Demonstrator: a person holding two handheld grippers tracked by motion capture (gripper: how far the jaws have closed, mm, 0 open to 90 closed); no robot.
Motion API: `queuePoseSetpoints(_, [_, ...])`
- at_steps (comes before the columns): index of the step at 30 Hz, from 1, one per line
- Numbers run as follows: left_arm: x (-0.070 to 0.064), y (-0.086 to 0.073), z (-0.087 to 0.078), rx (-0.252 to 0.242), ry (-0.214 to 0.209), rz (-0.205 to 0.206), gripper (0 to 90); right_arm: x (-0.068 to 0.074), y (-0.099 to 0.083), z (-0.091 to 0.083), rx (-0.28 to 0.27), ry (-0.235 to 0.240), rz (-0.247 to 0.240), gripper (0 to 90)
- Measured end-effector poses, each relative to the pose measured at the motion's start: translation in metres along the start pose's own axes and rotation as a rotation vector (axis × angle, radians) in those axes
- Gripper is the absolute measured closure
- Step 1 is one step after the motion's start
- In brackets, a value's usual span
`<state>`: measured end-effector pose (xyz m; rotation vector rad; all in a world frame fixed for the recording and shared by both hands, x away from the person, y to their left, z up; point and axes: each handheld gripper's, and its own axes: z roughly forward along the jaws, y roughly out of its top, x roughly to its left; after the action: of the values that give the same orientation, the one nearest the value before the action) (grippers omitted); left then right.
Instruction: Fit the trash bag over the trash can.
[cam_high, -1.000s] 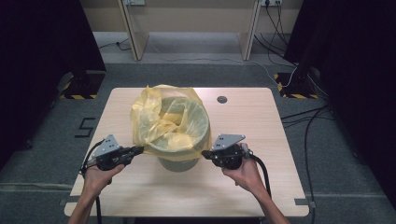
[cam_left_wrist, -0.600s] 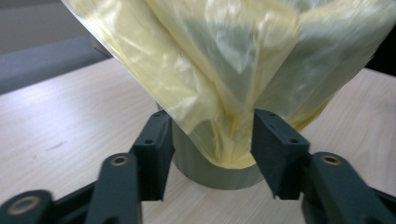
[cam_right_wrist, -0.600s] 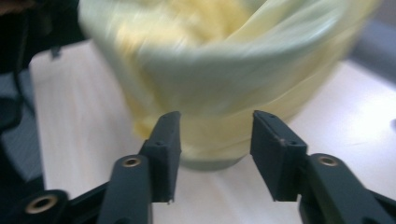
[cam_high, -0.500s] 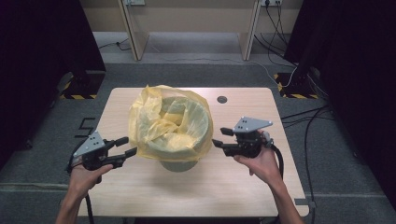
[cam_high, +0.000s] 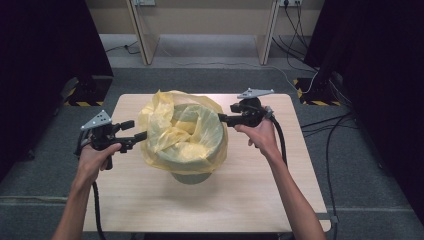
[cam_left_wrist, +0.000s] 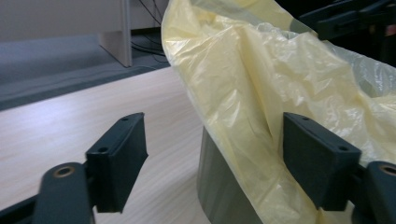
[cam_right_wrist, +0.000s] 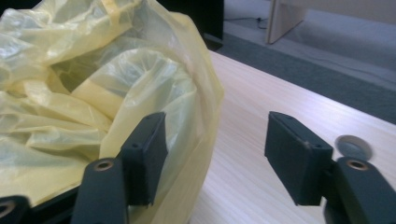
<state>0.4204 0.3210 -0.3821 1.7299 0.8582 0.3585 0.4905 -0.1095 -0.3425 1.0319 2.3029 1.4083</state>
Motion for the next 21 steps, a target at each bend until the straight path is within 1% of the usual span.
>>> queuePoseSetpoints(1, [0.001,-0.002,0.002,-0.007,-0.015,0.008,35.9,-0.003,0.0,0.004,-0.003,0.044,0.013,52.5])
queuePoseSetpoints(2, [0.001,-0.003,0.003,-0.01,-0.035,0.019,40.1,-0.004,0.0,0.007,-0.002,0.068,0.011,55.2])
queuePoseSetpoints(3, [0.001,-0.005,0.004,-0.017,-0.05,0.035,48.0,-0.004,0.001,0.01,-0.005,0.071,0.009,57.2])
queuePoseSetpoints(4, [-0.001,-0.006,0.004,-0.025,-0.045,0.051,55.7,-0.004,0.001,0.011,-0.011,0.077,0.005,61.8])
queuePoseSetpoints(6, [-0.002,-0.007,0.004,-0.027,-0.043,0.086,68.7,-0.004,0.002,0.012,-0.028,0.08,0.003,65.7])
queuePoseSetpoints(7, [-0.002,-0.008,0.003,-0.027,-0.041,0.092,73.5,-0.004,0.003,0.011,-0.037,0.08,-0.003,68.5])
queuePoseSetpoints(8, [-0.003,-0.008,0.004,-0.03,-0.041,0.094,77.6,-0.004,0.004,0.01,-0.038,0.068,-0.01,70.9])
queuePoseSetpoints(9, [-0.003,-0.008,0.004,-0.029,-0.039,0.099,80.4,-0.004,0.005,0.01,-0.036,0.049,-0.02,71.8])
queuePoseSetpoints(10, [-0.004,-0.008,0.005,-0.026,-0.034,0.108,82.6,-0.005,0.006,0.01,-0.033,0.034,-0.022,75.1])
queuePoseSetpoints(12, [-0.006,-0.009,0.006,-0.017,-0.022,0.124,86.3,-0.007,0.007,0.011,-0.017,0.014,-0.051,82.9])
queuePoseSetpoints(14, [-0.007,-0.01,0.007,-0.005,-0.005,0.134,88.7,-0.008,0.006,0.013,0.003,-0.017,-0.091,89.5])
queuePoseSetpoints(16, [-0.006,-0.013,0.01,0.013,0.007,0.147,89.6,-0.008,0.003,0.016,0.035,-0.053,-0.123,90.0])
queuePoseSetpoints(17, [-0.005,-0.016,0.012,0.022,0.01,0.148,89.6,-0.009,0.001,0.018,0.052,-0.063,-0.133,90.0])
queuePoseSetpoints(19, [-0.003,-0.021,0.017,0.042,0.016,0.14,89.7,-0.012,-0.004,0.024,0.081,-0.075,-0.146,90.0])
queuePoseSetpoints(21, [-0.002,-0.028,0.024,0.074,0.029,0.148,89.8,-0.016,-0.012,0.032,0.114,-0.075,-0.146,90.0])
